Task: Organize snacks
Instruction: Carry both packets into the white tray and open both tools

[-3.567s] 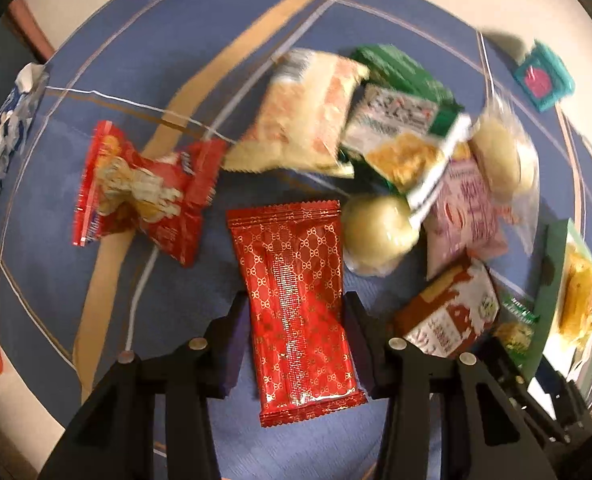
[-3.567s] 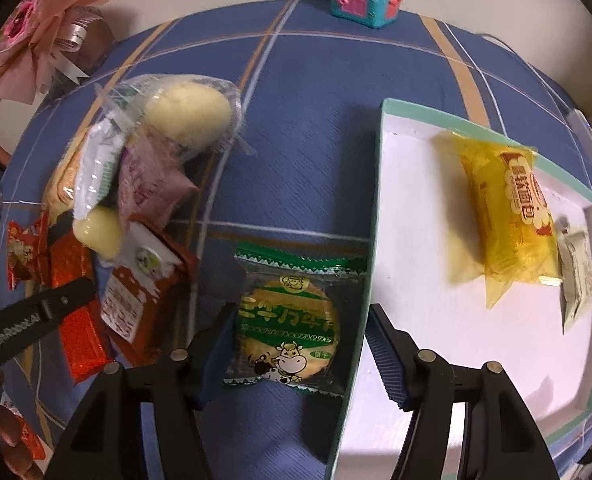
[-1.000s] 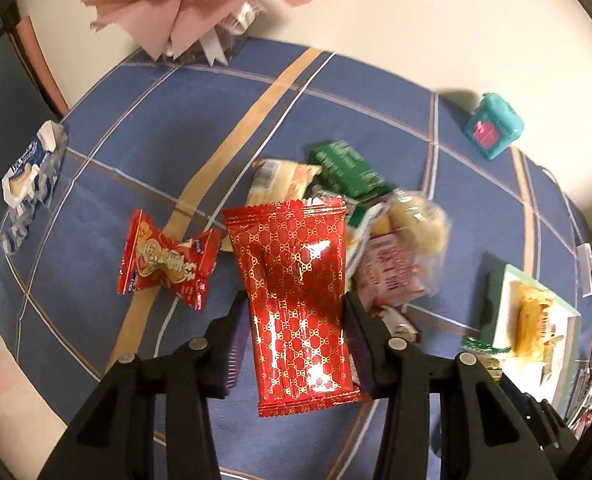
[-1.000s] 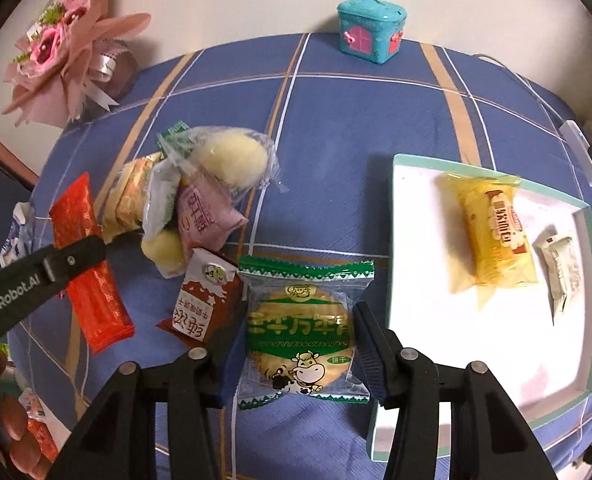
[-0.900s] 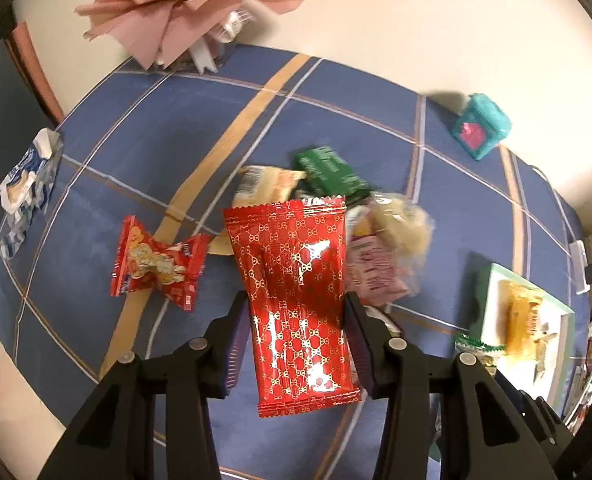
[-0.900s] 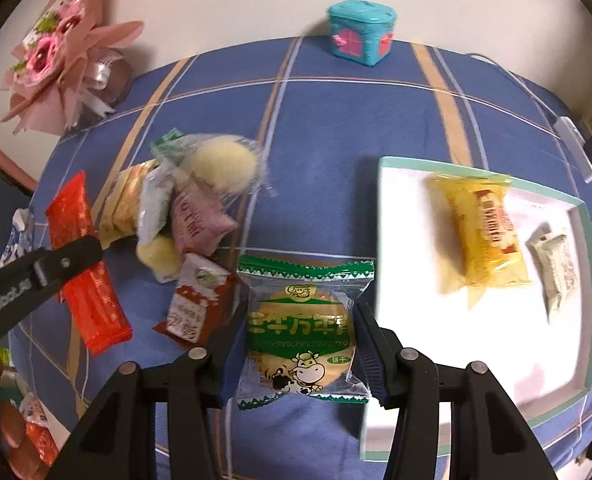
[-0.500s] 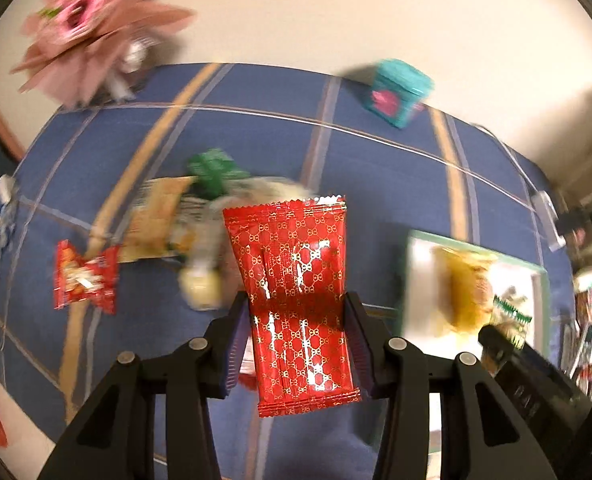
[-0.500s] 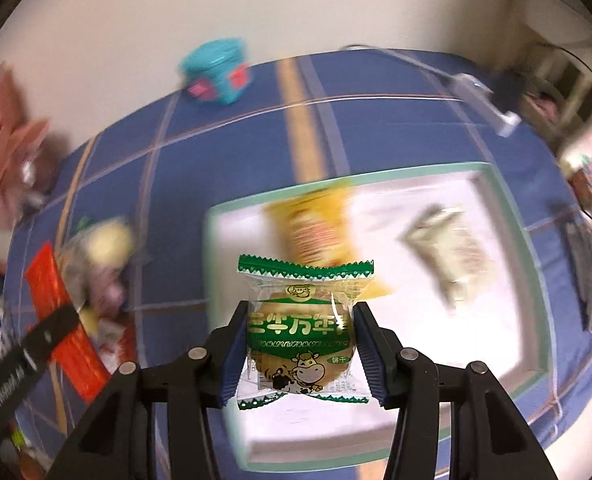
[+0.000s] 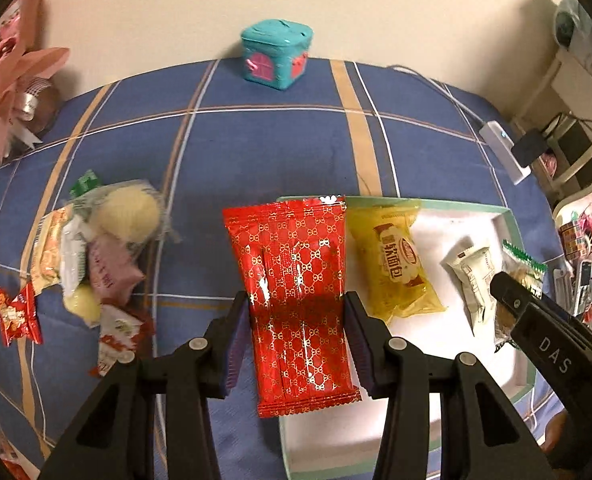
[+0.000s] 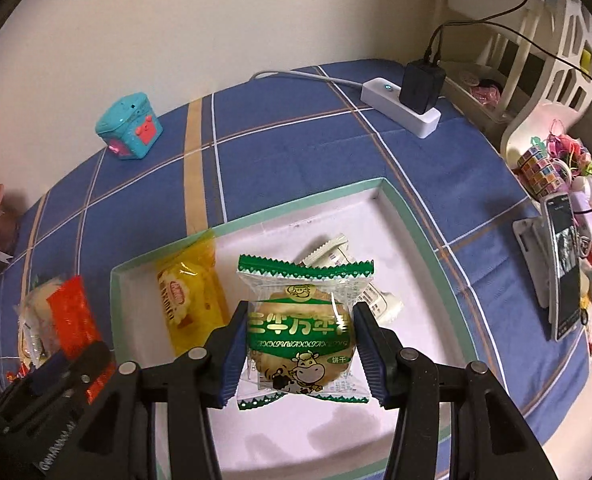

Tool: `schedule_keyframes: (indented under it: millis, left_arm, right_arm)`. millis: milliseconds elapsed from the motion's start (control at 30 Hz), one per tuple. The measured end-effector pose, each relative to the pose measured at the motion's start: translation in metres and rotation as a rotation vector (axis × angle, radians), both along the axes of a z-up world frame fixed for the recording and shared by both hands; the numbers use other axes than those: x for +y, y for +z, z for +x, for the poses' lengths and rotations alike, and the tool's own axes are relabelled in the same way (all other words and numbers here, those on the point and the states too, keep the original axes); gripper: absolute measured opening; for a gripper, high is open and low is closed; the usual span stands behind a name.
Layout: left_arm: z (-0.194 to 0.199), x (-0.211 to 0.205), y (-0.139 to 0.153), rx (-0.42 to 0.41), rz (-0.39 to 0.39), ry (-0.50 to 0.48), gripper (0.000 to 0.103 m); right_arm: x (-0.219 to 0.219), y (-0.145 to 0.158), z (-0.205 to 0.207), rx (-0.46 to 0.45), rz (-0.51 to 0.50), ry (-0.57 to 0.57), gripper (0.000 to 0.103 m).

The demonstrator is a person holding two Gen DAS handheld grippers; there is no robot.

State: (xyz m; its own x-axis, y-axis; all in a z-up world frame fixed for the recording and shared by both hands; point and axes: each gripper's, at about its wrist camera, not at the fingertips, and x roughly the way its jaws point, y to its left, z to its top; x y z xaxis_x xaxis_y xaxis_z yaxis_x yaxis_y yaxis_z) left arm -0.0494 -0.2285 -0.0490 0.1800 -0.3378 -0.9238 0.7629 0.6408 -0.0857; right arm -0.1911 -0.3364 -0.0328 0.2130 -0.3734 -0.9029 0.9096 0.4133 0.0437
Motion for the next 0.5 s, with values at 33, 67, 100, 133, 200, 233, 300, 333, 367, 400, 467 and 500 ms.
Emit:
schedule_keyframes:
  millis: [33,67,100,133,200,233,300,333,367,400,467,500]
  left_arm:
    - [0.0,-0.003,-0.003,-0.003,0.003,-0.003,0.048]
    - [-0.002,-0.005,-0.006,-0.004,0.007,-0.004,0.048]
    - [-0.002,-0.007,-0.009,-0.001,0.007,-0.003,0.048]
    - [-0.001,-0.009,-0.012,0.002,0.006,0.0,0.048]
    - [-0.001,-0.013,-0.016,0.004,0.006,-0.002,0.048]
    - [-0.002,-0.016,-0.018,0.004,0.004,-0.006,0.048]
    - [-0.004,-0.019,-0.02,0.004,0.001,-0.012,0.048]
    - [-0.004,-0.021,-0.021,0.003,0.0,-0.015,0.048]
    - [-0.004,-0.021,-0.021,0.001,-0.002,-0.017,0.048]
    - [-0.004,-0.019,-0.021,-0.001,-0.005,-0.017,0.049]
    - [-0.005,-0.02,-0.019,-0.004,-0.016,-0.022,0.052]
    - [-0.006,-0.019,-0.016,-0.01,-0.02,-0.023,0.053]
  right_arm:
    - [-0.001,-0.002,0.001,-0.002,-0.002,0.004,0.053]
    - [0.0,-0.004,0.001,-0.002,-0.004,0.007,0.053]
    - [-0.002,-0.007,0.003,-0.002,-0.004,0.012,0.053]
    - [-0.002,-0.009,0.004,-0.003,-0.006,0.018,0.053]
    - [-0.003,-0.013,0.006,0.0,-0.009,0.027,0.053]
    - [-0.004,-0.014,0.007,-0.001,-0.011,0.03,0.053]
    - [-0.004,-0.016,0.008,-0.005,-0.012,0.04,0.053]
    - [-0.004,-0.017,0.008,-0.006,-0.013,0.044,0.054]
    - [-0.004,-0.017,0.009,-0.009,-0.018,0.047,0.054]
    - [-0.004,-0.016,0.009,-0.012,-0.023,0.046,0.055]
    - [-0.004,-0.015,0.01,-0.017,-0.021,0.051,0.057]
    - [-0.004,-0.014,0.01,-0.024,-0.021,0.052,0.06]
